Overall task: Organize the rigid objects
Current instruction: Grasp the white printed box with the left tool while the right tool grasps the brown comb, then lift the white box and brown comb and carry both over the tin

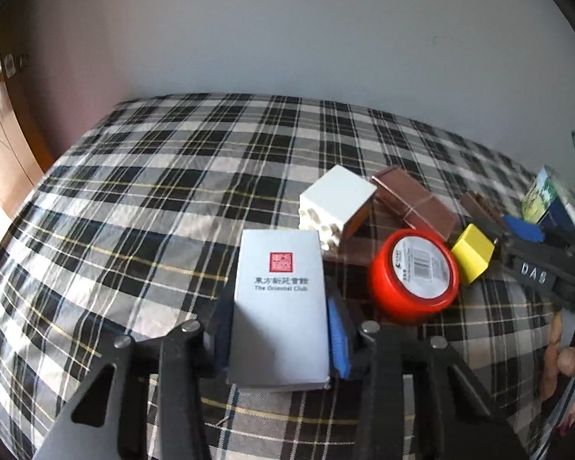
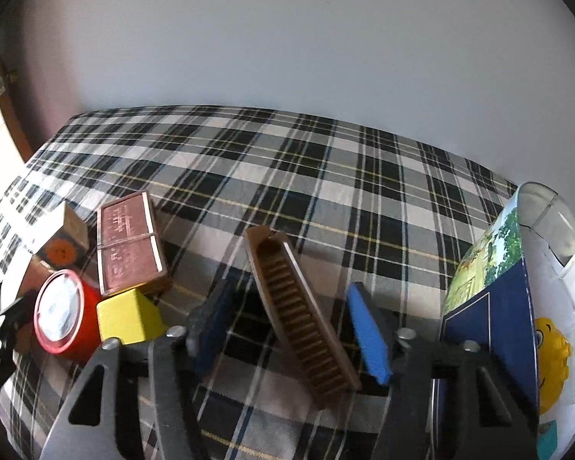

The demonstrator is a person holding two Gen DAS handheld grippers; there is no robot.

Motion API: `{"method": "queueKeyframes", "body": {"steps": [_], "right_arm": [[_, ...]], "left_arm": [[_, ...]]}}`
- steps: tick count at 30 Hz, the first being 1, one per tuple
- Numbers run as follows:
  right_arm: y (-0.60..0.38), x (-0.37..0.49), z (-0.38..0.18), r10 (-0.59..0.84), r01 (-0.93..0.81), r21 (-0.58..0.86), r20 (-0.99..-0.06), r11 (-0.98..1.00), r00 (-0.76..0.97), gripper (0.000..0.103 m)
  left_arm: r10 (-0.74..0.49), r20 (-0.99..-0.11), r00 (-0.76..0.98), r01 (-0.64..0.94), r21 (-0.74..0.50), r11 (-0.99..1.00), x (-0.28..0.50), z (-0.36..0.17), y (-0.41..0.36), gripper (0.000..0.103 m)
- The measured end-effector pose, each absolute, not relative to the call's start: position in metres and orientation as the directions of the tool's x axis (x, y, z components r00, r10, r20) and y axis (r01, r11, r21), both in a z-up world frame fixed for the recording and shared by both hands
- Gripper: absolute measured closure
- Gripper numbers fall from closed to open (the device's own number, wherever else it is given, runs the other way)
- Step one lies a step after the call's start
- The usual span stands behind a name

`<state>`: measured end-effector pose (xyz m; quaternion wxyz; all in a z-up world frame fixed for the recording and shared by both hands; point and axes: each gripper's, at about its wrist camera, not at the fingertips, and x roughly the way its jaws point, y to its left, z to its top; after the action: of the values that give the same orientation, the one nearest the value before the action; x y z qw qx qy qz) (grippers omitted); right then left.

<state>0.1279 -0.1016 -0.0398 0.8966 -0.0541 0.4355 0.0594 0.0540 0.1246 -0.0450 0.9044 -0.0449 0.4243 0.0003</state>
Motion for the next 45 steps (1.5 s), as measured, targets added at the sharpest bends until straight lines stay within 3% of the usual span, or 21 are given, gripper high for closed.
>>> {"method": "queueKeyframes", "body": {"steps": [4,10,16,27,37,45], "right_arm": [[-0.097,0.122,-0.038,0.088,-0.188,-0.038,-0.780,0.981,0.619,0.074],[-0.110,0.112,-0.033,0.323,-0.276,0.189,-0.733,0.942,0.599,0.076],[-0.126,0.077,0.001,0.450,-0.339,0.296,-0.577,0.893,0.682,0.076],[-0.157,0.038,0.040,0.273,-0.228,0.157,-0.401,0.961,0.875,0.076],[-0.173,0.006,0.046,0.217,-0.214,0.045,-0.328,0.976,0.919,0.076],[-0.182,-0.004,0.050,0.184,-0.191,0.003,-0.276,0.982,0.943,0.076]], "left_arm": [[-0.087,-0.748,0.658,-0.045,-0.155,0.987,0.054,-0.043,0.131,0.063],[-0.072,-0.644,0.762,-0.060,-0.181,0.982,0.044,-0.024,0.135,0.063],[-0.090,-0.597,0.797,-0.064,-0.232,0.971,0.043,-0.020,0.144,0.063],[-0.028,-0.440,0.898,-0.064,-0.194,0.979,0.023,0.000,0.138,0.063],[0.023,-0.441,0.897,-0.109,-0.171,0.979,0.018,0.001,0.124,0.063],[0.026,-0.421,0.907,-0.068,-0.083,0.994,0.015,0.005,0.080,0.063]]}}
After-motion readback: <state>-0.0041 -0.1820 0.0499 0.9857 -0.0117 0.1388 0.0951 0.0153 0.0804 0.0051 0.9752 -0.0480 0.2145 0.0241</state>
